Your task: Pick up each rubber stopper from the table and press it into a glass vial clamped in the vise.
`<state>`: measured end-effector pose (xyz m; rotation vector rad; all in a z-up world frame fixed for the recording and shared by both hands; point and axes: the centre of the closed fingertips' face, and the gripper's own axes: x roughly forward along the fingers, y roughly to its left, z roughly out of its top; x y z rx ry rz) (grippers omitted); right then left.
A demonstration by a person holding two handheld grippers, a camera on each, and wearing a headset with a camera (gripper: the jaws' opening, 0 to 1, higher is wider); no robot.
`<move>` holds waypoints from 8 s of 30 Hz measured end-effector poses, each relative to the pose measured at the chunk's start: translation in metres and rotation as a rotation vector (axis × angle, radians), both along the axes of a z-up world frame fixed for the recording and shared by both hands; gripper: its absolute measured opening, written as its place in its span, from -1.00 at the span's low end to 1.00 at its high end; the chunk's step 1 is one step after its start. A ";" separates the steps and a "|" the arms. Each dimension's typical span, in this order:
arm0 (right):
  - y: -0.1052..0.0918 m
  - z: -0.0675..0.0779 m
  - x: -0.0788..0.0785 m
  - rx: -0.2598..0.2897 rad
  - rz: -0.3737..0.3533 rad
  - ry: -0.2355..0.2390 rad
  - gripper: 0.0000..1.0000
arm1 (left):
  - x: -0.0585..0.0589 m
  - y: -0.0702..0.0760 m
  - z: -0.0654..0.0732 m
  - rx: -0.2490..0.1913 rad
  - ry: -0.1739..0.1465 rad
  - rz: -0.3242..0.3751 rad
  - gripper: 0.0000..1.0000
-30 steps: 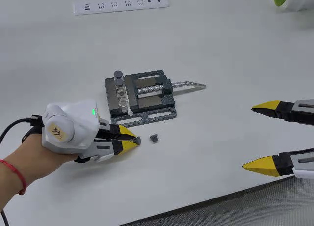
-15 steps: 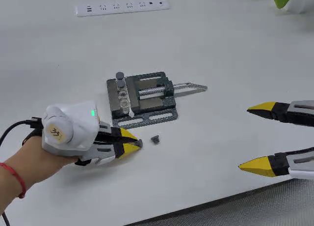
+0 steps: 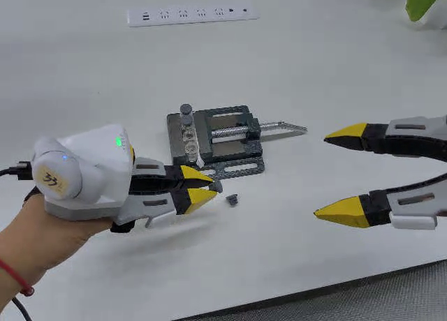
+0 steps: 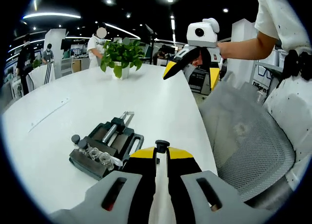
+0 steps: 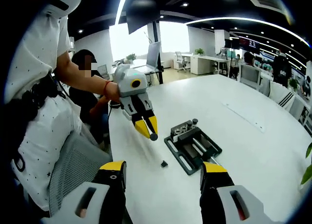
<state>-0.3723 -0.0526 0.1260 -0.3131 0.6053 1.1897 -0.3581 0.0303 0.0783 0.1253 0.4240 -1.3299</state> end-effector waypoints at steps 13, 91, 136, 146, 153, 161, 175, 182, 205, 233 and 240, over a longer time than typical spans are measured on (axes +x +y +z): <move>0.064 0.037 0.010 0.057 0.191 -0.069 -0.20 | -0.004 0.005 0.064 -0.053 -0.059 0.026 -0.93; 0.100 0.045 -0.006 -0.001 0.361 -0.058 -0.90 | -0.013 0.006 0.099 -0.145 -0.070 0.010 -0.85; 0.120 0.004 0.092 -0.421 0.436 -0.058 -0.89 | -0.006 0.082 0.029 -0.021 -0.121 0.283 0.69; 0.125 -0.021 0.093 -0.543 0.492 -0.027 -0.89 | -0.014 0.085 0.010 0.010 -0.106 0.271 0.87; 0.125 -0.045 0.100 -0.617 0.513 -0.009 -0.89 | -0.016 0.086 0.005 0.004 -0.103 0.276 0.92; 0.123 -0.065 0.105 -0.669 0.505 0.015 -0.89 | -0.016 0.086 0.003 -0.012 -0.097 0.285 0.95; 0.122 -0.087 0.107 -0.715 0.487 0.042 -0.90 | -0.017 0.089 0.001 -0.028 -0.090 0.286 0.94; 0.122 -0.091 0.107 -0.727 0.482 0.046 -0.90 | -0.018 0.092 0.000 -0.033 -0.087 0.286 0.93; 0.121 -0.098 0.108 -0.744 0.483 0.061 -0.90 | -0.019 0.093 -0.005 -0.049 -0.074 0.288 0.90; 0.121 -0.101 0.110 -0.875 0.495 0.082 -0.91 | -0.019 0.091 -0.002 -0.061 -0.070 0.294 0.87; 0.123 -0.102 0.109 -0.887 0.476 0.093 -0.92 | -0.017 0.089 0.001 -0.069 -0.066 0.294 0.85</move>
